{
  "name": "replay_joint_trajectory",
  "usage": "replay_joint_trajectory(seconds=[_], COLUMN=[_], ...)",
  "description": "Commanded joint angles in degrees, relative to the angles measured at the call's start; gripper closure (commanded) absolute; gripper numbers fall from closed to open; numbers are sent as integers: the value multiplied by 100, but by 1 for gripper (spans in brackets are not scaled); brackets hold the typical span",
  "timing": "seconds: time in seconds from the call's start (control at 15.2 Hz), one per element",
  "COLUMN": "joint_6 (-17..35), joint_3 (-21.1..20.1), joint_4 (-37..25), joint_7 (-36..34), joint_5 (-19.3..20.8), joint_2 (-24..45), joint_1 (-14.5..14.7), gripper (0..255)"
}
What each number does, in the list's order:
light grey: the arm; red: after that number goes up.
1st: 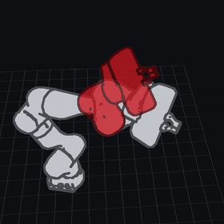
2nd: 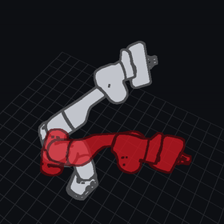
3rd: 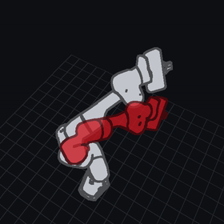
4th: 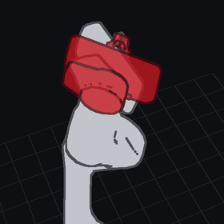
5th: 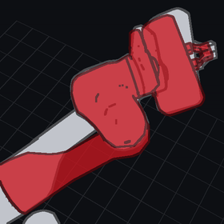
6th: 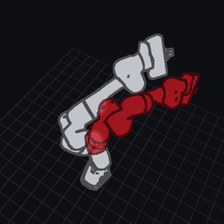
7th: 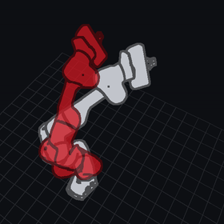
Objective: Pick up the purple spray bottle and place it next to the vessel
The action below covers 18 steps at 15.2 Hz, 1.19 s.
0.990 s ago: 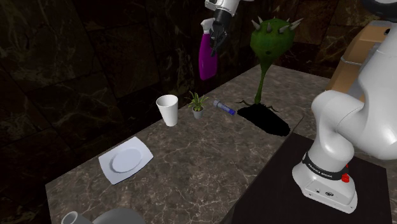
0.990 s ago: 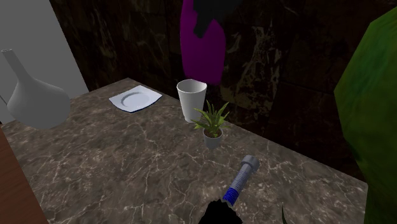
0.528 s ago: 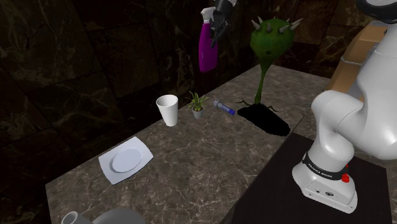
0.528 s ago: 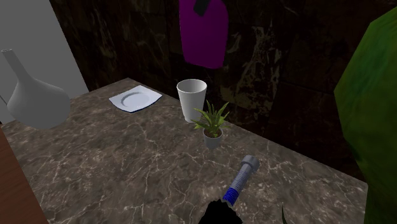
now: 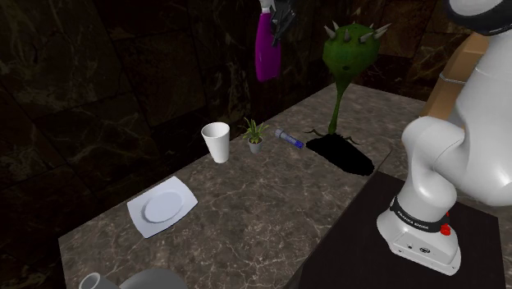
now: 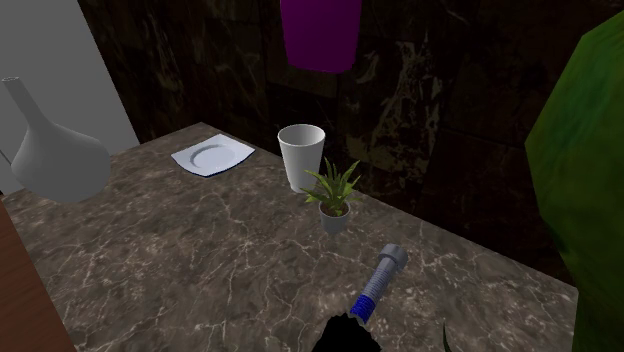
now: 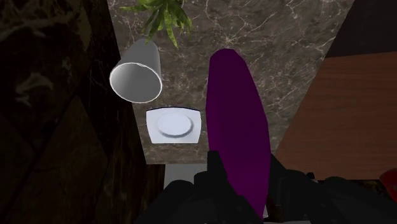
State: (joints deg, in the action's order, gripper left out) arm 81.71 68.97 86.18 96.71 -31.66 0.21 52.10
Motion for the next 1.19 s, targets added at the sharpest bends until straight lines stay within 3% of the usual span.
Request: replay_joint_trajectory(seconds=[0.0,0.2,0.46,1.12], joint_6=[115,587,1047,1835], joint_3=[-133,-629,-1204,-2048], joint_4=[46,362,636,729], joint_7=[-240,-839,-1437,-2497], joint_5=[156,565,778,678], joint_2=[-187,-657,-910,-681], joint_1=[144,413,571,1025], gripper=[255,255,255,255])
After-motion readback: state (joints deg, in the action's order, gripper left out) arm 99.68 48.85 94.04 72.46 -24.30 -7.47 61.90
